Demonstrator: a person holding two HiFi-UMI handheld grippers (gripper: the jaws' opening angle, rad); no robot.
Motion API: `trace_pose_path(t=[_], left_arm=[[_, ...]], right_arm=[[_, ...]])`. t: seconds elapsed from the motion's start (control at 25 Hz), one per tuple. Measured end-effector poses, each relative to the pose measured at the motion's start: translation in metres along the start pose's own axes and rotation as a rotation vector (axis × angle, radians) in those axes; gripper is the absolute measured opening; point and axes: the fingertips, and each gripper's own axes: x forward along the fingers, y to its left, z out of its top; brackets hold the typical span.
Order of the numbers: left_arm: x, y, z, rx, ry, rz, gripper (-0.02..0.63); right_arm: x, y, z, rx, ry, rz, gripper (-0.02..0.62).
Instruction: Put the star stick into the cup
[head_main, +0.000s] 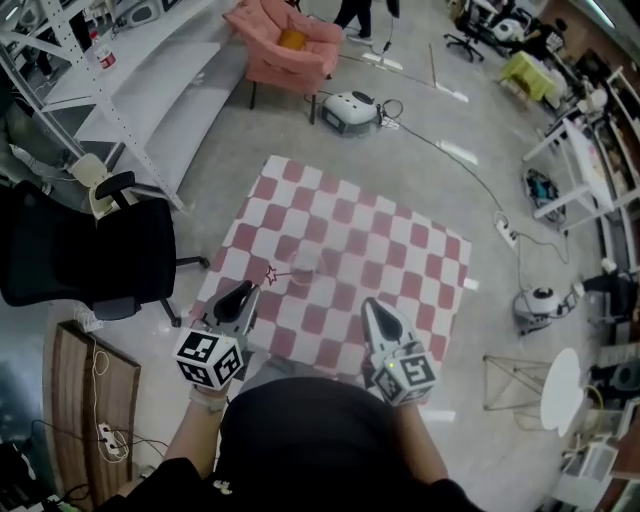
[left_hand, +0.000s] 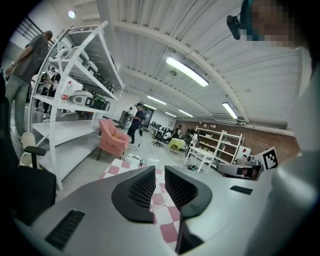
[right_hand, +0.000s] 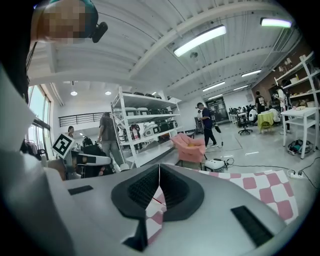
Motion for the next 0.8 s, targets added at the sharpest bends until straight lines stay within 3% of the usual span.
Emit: trace_pose_path(t=[0.32,0.56,0.8], left_arm=[[-0.039,-0.036,0.025,0.027,-0.135,-0.029,0.041],[-0.056,-0.062,0.021,0.028,-0.164,-0.063,0.041],[-0.068,-0.076,0.016,0.001,-0.189,-0.056,0.041]], right_arm=[[0.000,0.036,0.022,-0.124,-0.020,0.137,0.018],[-0.009,0.070,0.025,-0.279,-0.003,0.245,0.018],[-0.014,0.089,0.015,-0.295,0.022,0.314,0.018]])
